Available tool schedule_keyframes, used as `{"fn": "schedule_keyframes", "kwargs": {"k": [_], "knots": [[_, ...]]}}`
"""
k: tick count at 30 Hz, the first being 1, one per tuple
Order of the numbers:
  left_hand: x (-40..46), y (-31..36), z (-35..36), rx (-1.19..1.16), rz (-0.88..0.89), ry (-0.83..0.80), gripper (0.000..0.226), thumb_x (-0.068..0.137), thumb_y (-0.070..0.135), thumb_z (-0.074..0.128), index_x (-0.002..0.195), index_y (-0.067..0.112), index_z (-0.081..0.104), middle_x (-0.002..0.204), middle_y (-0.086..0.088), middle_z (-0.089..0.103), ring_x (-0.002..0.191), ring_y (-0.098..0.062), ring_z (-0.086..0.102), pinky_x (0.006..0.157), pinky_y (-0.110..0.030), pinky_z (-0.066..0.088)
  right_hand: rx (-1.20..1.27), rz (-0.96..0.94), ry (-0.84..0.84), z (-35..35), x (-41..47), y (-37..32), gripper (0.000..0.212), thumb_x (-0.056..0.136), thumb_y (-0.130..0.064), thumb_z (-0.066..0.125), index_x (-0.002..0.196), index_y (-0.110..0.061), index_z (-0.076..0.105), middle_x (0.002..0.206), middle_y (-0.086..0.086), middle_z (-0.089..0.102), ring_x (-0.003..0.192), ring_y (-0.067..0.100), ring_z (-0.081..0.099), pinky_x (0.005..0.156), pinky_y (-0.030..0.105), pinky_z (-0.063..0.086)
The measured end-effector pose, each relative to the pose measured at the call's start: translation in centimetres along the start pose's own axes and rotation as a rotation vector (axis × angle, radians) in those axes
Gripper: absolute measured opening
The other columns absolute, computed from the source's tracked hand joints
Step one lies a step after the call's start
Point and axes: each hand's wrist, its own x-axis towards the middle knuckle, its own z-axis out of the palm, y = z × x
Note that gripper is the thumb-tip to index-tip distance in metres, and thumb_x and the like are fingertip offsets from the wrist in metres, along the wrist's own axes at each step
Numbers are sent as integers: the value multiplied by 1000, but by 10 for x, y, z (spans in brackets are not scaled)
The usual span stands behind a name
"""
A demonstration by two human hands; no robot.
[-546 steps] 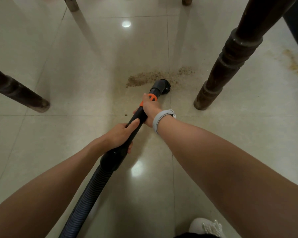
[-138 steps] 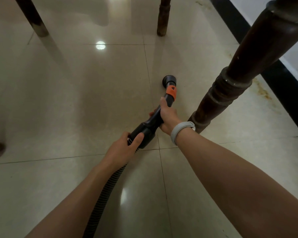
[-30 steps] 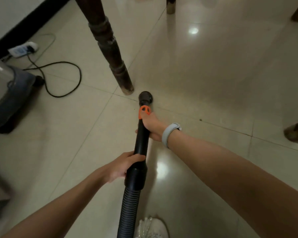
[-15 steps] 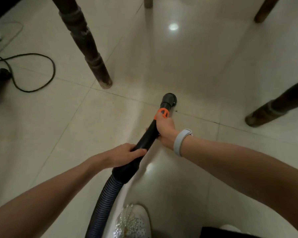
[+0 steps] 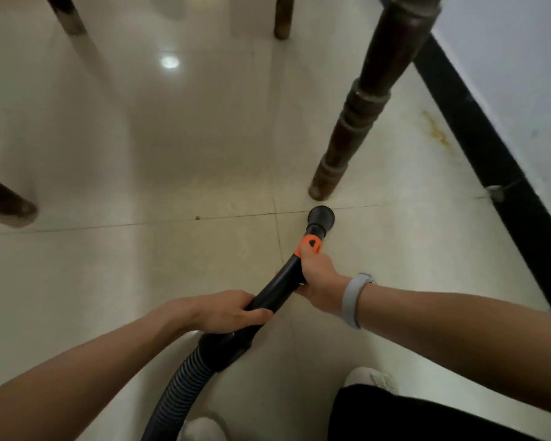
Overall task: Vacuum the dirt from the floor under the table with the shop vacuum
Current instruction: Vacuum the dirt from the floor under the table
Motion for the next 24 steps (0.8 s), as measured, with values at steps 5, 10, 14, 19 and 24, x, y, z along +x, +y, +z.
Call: {"fn": "schedule_keyframes", "kwargs": {"k": [5,10,14,19,24], "knots": [[35,36,-12,111,21,5,37,96,50,40,100,16,56,93,0,63,82,-15,60,80,-25,46,121,-35,22,-41,11,-23,25,97,-25,46,112,-7,40,104,13,48,99,30,51,77,41,47],[59,67,-23,108,-2,99,48,96,50,39,119,12,56,99,-2,63,87,-17,60,79,-24,45,98,-48,5,-58,25,-58,24,98,-27,45,110,-8,40,97,12,50,105,32,53,85,43,49],[69,81,-25,14,-9,194,50,96,52,38,122,13,55,104,-6,65,93,-22,63,84,-30,48,85,-81,-24,-58,40,-81,23,97,-30,44,108,-10,41,99,13,50,104,32,55,88,45,50],[74,112,-21,-41,5,277,48,97,49,38,122,11,54,110,-9,65,97,-24,63,85,-28,49,25,-141,-99,-70,56,-100,31,94,-33,44,115,-9,44,99,14,53,95,30,57,72,39,53],[91,141,3,4,9,268,44,98,45,39,122,11,52,105,-7,63,94,-22,61,81,-27,48,4,-121,-170,-104,66,-102,36,94,-37,46,115,-7,44,80,11,55,69,24,57,60,35,51]]}}
